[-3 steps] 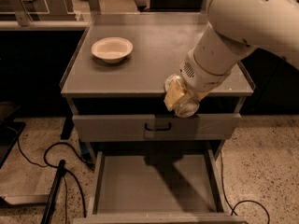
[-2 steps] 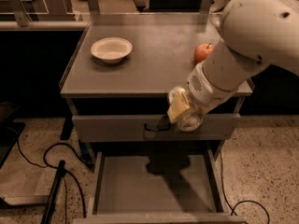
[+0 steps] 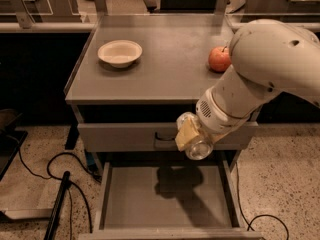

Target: Place 7up can into middle drawer

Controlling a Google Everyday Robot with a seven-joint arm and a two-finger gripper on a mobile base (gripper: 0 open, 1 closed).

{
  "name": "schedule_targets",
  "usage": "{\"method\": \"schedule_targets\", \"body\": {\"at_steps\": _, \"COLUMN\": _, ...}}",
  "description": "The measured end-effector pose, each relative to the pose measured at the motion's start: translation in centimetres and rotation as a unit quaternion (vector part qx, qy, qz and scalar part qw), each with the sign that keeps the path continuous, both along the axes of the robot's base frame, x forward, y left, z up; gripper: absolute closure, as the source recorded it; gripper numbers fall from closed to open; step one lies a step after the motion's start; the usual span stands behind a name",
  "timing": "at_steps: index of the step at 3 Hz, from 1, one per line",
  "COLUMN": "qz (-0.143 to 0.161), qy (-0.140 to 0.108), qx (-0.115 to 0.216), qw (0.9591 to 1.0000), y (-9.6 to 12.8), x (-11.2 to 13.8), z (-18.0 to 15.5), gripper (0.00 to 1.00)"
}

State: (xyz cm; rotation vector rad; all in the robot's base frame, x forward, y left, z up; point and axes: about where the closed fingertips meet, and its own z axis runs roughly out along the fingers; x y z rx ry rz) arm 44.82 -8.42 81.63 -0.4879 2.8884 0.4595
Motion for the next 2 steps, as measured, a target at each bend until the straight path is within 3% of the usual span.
{"method": "schedule_targets", "body": {"at_steps": 2, "qz": -0.031, "qy": 0.056, "qx": 0.041, "qw": 0.9971, "y": 1.5, "x": -0.8, "z": -7.3, "gripper": 1.00}}
